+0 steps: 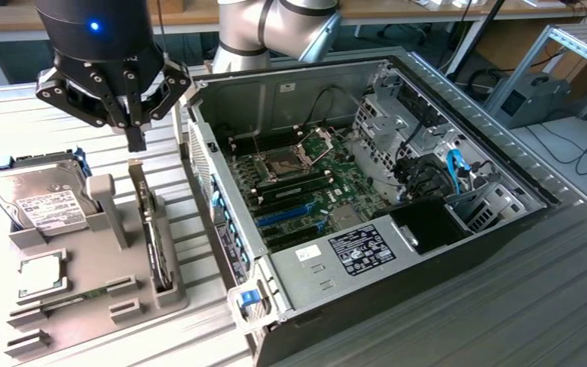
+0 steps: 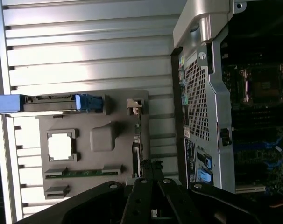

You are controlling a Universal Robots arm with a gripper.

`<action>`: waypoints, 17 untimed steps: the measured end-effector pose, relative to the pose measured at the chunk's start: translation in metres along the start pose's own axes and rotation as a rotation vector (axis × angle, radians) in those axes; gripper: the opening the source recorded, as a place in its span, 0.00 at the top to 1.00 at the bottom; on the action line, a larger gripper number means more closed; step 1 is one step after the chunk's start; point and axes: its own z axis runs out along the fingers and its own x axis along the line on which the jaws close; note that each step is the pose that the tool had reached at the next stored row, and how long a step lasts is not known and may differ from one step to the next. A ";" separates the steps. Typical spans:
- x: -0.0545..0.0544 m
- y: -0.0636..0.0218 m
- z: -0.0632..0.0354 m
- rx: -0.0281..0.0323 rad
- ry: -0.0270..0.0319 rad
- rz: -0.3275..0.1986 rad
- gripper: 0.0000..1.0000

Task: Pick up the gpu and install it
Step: 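Reach for the gpu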

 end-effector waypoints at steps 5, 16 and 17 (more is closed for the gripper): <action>0.000 -0.0023 0.0000 0.0000 0.0000 0.000 0.89; 0.000 -0.0086 0.0002 0.0000 -0.0001 0.000 0.89; 0.000 -0.0098 0.0002 0.0000 0.0000 0.000 0.89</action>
